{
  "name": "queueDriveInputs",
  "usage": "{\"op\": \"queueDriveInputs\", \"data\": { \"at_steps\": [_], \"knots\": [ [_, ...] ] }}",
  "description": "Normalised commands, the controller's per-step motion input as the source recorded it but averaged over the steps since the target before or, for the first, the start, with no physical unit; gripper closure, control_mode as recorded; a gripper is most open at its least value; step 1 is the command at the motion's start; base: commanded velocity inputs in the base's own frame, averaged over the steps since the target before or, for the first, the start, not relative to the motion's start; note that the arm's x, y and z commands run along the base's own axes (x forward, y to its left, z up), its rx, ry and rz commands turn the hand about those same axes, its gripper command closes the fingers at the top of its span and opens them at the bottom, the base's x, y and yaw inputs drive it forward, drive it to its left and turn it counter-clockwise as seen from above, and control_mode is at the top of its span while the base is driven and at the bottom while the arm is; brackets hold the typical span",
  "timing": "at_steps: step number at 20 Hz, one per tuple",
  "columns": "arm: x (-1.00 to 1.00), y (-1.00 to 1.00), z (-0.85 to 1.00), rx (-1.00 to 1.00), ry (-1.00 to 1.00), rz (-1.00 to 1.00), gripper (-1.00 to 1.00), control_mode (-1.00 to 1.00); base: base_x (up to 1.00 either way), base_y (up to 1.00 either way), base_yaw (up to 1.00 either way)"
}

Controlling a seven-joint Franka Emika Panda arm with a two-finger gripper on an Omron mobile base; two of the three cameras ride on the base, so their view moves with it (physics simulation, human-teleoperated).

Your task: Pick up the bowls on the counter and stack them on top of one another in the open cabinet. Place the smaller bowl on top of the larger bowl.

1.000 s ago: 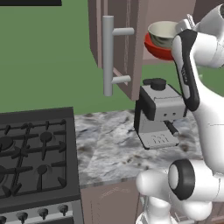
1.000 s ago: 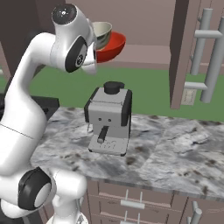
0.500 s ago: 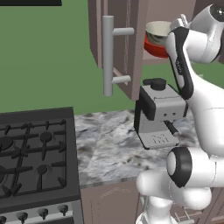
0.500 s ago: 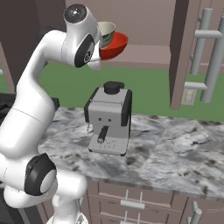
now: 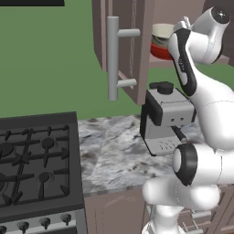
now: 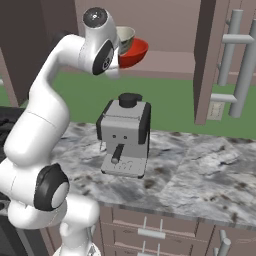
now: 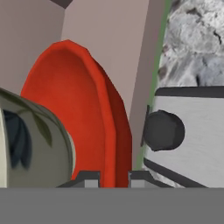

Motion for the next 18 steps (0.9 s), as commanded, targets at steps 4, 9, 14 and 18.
{"op": "queueDriveInputs", "data": {
  "at_steps": [4,9,14,18],
  "knots": [
    [0.27,0.0,-0.07,0.0,0.0,0.0,1.0,-1.0,0.0,0.0,0.0],
    [0.29,0.0,-0.02,0.0,0.0,0.0,1.0,-1.0,0.0,0.0,0.0],
    [0.26,0.0,0.0,0.0,0.01,0.0,1.0,-1.0,0.0,0.0,0.0],
    [0.21,0.0,0.0,0.0,0.01,0.0,-1.0,-1.0,0.0,0.0,0.0]
  ]
}}
